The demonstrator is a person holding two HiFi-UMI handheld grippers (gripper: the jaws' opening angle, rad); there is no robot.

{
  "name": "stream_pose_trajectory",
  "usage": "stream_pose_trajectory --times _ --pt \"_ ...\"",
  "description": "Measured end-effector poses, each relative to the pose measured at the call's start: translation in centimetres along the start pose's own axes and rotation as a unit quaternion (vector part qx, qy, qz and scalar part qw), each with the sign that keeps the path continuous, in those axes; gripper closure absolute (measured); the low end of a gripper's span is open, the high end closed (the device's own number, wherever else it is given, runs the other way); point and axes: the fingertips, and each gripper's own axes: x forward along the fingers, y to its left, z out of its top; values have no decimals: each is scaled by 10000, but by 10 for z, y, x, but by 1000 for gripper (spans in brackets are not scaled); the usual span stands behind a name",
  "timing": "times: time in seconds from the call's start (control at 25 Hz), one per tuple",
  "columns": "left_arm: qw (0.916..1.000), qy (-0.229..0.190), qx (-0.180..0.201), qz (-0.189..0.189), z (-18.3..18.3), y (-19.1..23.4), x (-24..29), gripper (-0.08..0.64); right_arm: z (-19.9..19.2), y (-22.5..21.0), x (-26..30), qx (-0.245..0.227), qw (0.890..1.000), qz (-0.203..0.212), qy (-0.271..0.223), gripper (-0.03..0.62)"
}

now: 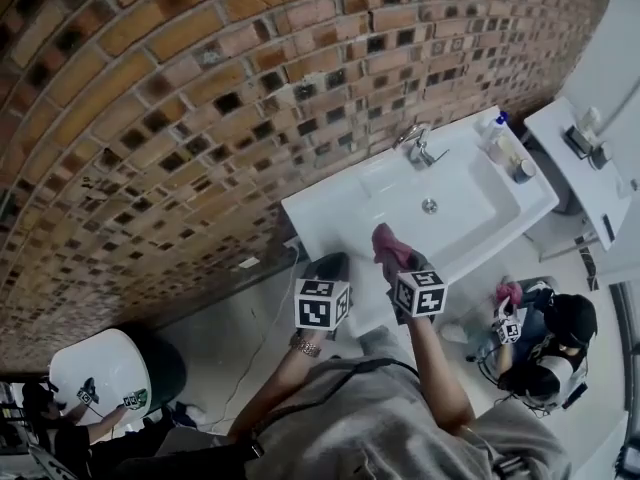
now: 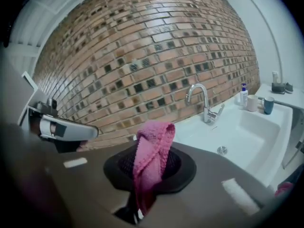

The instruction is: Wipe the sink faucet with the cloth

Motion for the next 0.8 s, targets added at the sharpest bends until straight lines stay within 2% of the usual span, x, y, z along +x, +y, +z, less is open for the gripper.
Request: stream_pose_trajectory --times 0.16,0.28,0.4,0.56,0.8 --pt "9998 -65 -153 -95 -39 -5 -37 540 -4 54 -37 -343 9993 3 -122 560" --pt "9992 -58 -378 -120 -69 -11 -58 540 -18 84 -62 -602 9982 -41 29 560" --pt "9991 11 -392 -140 -90 -21 -77 540 -33 102 -83 -519 9985 -82 149 560" --pt "9990 -120 -416 -81 -91 -27 -97 540 -33 122 -103 -483 9988 11 64 560" --pt "9992 -327 -213 57 -76 -31 -108 540 -34 140 -116 -395 9986 183 -294 560"
